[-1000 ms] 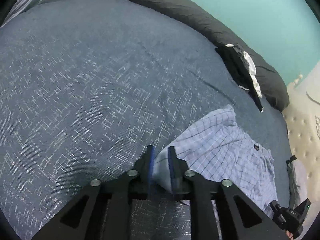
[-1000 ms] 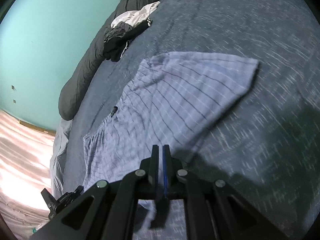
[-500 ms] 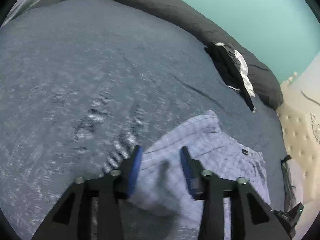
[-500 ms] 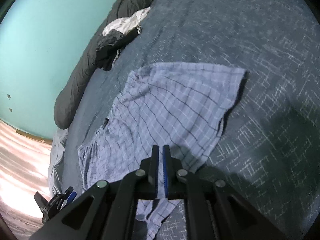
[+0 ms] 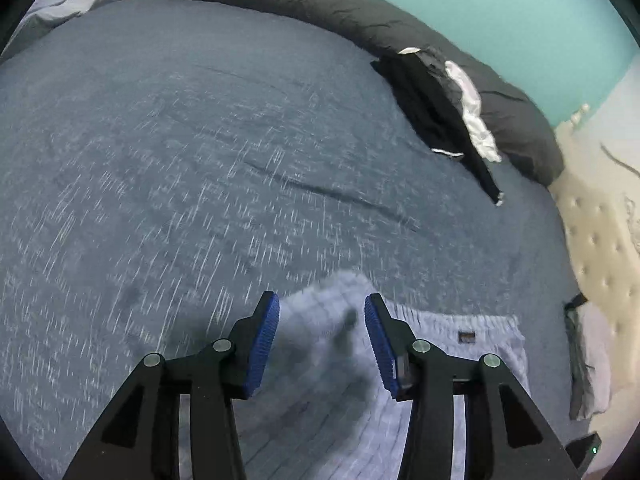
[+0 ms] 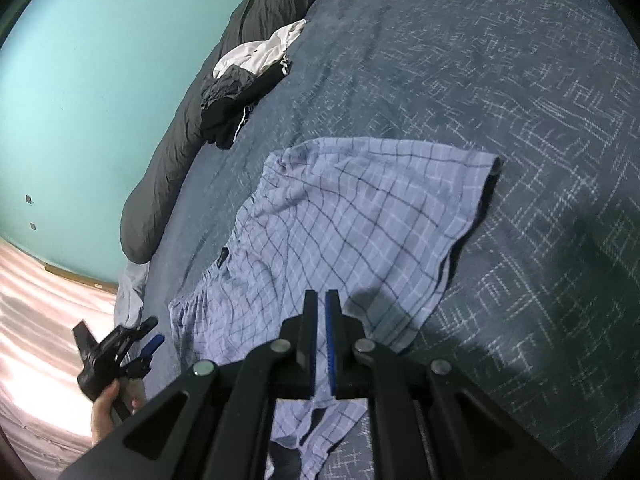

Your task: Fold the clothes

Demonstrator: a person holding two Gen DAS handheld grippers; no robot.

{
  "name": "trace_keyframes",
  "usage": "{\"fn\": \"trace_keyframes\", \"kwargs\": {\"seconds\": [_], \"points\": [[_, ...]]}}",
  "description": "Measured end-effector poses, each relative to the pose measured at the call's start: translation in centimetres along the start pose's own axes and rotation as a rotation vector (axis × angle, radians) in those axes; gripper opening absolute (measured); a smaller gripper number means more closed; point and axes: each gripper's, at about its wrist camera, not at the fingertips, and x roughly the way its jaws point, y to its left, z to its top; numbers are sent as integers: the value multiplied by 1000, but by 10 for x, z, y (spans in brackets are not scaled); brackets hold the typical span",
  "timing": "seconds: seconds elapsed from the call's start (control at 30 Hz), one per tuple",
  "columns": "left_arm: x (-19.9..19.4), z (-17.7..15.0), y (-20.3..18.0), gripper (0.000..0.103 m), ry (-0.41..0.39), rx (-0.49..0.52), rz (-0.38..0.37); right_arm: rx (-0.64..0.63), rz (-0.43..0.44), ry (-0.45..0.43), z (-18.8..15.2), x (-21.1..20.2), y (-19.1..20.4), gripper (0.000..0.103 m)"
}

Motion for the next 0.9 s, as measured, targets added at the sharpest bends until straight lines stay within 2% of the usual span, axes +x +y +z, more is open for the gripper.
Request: {"fn": "trace_keyframes", "kwargs": {"seconds": [0.1,0.23,0.3,0.33,0.37,0.7,0.77,0.83,0.9], "points": [[12,9,-8,49,23,9,23,1,-5,-6,-1,0,1,5],[21,17,-13,48,53,-13,-6,12,-4,1,0,1,-2,5],[23,15,-18,31,64,8,-11,16,-4,-3,1,-1,-3,5],[21,10,-23,14,62,41,-10,17,-4,-4,1,-1,-4,5],[20,6,-28,6,61,74,-9,20,-2,-6,1,-2,-4,5],[4,-38,-79,5,48,404,2,33,6,3,0,-3,-4,5],[5,-55,-85,5,65,478,-1,36,7,4,1,-3,-4,5],[5,-62,-87,5,60,510,16,40,8,5,1,-4,-4,5],[5,-61,-85,5,48,498,35,45,11,10,0,-3,-5,5]]}}
